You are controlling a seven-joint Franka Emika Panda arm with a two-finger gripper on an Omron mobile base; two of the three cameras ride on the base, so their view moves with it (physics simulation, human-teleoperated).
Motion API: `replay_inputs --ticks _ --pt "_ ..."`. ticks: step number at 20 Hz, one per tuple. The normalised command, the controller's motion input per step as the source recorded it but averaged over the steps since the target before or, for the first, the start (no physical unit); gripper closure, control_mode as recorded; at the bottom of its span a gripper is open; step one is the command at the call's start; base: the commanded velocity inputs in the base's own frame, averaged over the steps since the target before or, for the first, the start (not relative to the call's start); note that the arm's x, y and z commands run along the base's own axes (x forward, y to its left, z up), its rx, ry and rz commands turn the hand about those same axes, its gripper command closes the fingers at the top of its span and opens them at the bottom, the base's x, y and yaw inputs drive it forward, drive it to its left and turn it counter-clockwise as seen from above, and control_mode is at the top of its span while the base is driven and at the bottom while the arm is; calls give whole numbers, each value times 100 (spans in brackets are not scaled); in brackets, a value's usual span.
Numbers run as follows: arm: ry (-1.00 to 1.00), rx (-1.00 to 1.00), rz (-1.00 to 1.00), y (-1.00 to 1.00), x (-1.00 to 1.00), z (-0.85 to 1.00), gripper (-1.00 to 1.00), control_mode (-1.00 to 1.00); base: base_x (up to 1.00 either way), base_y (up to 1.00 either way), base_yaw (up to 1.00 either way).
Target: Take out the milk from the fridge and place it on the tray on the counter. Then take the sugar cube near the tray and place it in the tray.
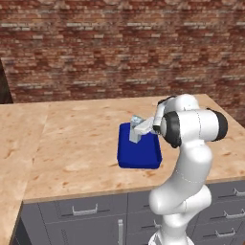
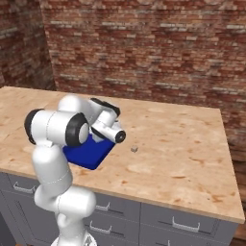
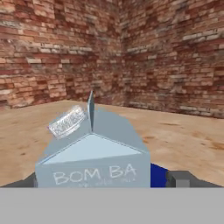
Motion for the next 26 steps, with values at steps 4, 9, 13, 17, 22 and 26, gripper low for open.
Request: replay_inputs --ticks 4,9,13,17,22,26 --pt "-1 3 0 -32 -27 0 -100 -100 0 0 0" --pt "-3 1 0 -1 0 8 -100 -100 0 0 0" --pt "-6 1 0 0 -1 39 -100 -100 0 0 0" --pt "-9 1 0 0 -14 52 -100 -100 0 0 0" --pt "-1 1 0 -3 -14 56 -100 -100 0 0 0" --pt "0 0 -5 -8 -31 69 -100 -100 0 0 0"
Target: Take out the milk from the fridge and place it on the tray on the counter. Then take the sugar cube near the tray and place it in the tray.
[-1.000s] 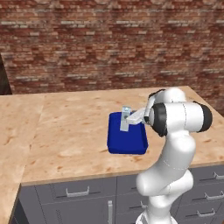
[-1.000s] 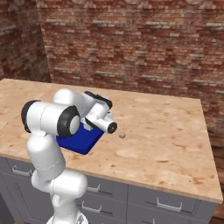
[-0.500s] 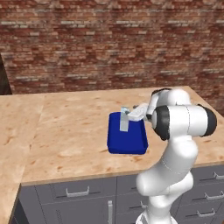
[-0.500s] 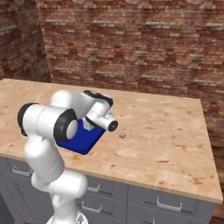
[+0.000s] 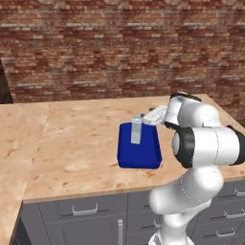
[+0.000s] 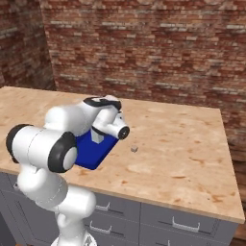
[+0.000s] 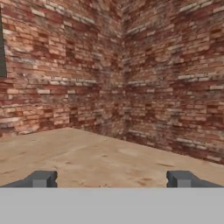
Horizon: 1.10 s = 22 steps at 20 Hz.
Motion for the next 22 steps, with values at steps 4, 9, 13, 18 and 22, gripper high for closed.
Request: replay_inputs --ticks 4,9,13,18,22 --pt "0 0 -11 -16 -31 85 -100 -100 0 0 0" --pt "1 -7 -15 -45 -16 74 -100 -100 0 0 0" --pt "16 -21 -18 -43 -5 70 -100 -100 0 0 0" --pt "27 -24 -15 -73 -1 48 -100 -100 0 0 0" --pt "31 -24 -4 -89 -1 20 -100 -100 0 0 0"
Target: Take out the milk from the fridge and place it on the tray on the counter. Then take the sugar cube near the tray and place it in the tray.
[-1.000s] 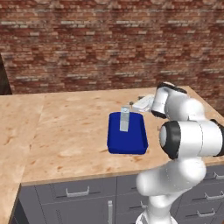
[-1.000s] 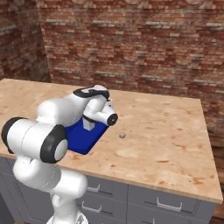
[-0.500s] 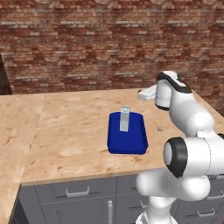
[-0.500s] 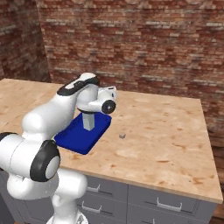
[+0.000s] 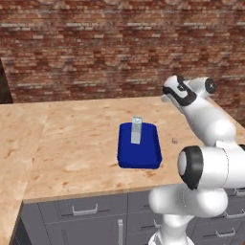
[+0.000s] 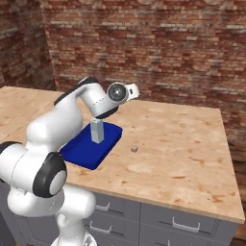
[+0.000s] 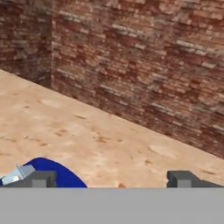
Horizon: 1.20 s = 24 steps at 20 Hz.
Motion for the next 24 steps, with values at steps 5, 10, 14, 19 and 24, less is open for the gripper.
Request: replay_inputs --ticks 5,10,14,19,24 --pt "26 -21 1 -85 -62 10 -100 -100 0 0 0" --pt "15 -21 6 -57 -100 -9 -100 -100 0 0 0" --pt "19 -23 2 -22 -100 -31 -100 -100 0 0 0" --pt "23 -11 11 -14 -30 -35 -100 -100 0 0 0" --pt "18 -2 28 -12 -9 -30 -100 -100 0 0 0"
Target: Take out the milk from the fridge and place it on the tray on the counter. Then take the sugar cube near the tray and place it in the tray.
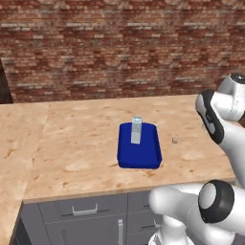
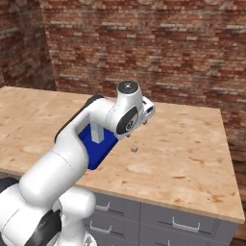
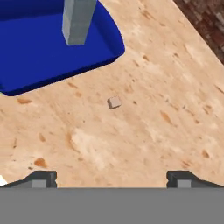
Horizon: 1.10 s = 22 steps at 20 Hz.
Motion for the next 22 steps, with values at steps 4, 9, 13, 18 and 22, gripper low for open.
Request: replay_inputs --ticks 4,9,13,18,22 --pt "15 2 37 -10 0 -11 -100 -100 0 0 0" --pt "10 12 37 -7 0 -8 -100 -100 0 0 0" --pt "5 10 16 0 4 -21 -100 -100 0 0 0" --pt "-5 18 6 0 9 -25 -100 -100 0 0 0" --pt "-12 16 1 0 10 -32 -100 -100 0 0 0"
